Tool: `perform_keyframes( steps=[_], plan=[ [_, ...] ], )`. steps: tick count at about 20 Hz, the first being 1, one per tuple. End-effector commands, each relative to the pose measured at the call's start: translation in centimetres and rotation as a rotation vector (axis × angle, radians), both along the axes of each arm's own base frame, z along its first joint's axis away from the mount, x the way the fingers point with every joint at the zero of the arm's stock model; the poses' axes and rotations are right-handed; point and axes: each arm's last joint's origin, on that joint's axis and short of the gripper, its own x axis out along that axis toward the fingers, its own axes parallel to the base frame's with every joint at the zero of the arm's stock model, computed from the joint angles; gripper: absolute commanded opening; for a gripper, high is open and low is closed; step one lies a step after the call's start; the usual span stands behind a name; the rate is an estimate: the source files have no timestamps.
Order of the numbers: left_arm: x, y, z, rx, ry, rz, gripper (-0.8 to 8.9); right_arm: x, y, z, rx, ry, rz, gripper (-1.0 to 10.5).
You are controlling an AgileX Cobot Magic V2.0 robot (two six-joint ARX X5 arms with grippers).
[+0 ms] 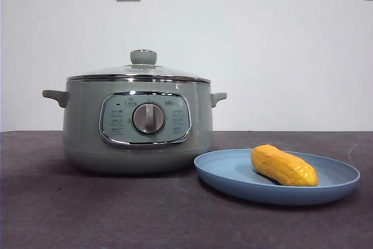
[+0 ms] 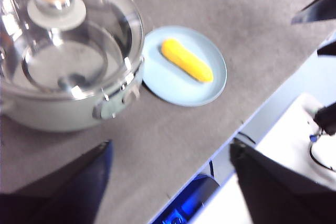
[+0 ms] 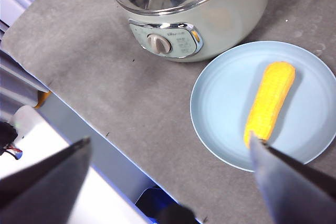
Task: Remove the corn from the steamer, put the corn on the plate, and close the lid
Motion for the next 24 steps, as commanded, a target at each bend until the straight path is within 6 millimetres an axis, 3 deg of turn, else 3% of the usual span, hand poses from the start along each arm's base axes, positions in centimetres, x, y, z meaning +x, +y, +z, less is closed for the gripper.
perform_keyframes(
  steps=[1,24],
  plan=[
    [-0.09,0.00,-0.22,0.008,0.022,-0.005,-0.26,-0.06,0.00,0.13,-0.001,-0.013,0.008,0.1],
    [0.04,-0.03,-0.19,0.015,0.004,-0.011,-0.03,-0.05,-0.02,0.13,-0.005,-0.015,0.002,0.0]
  ],
)
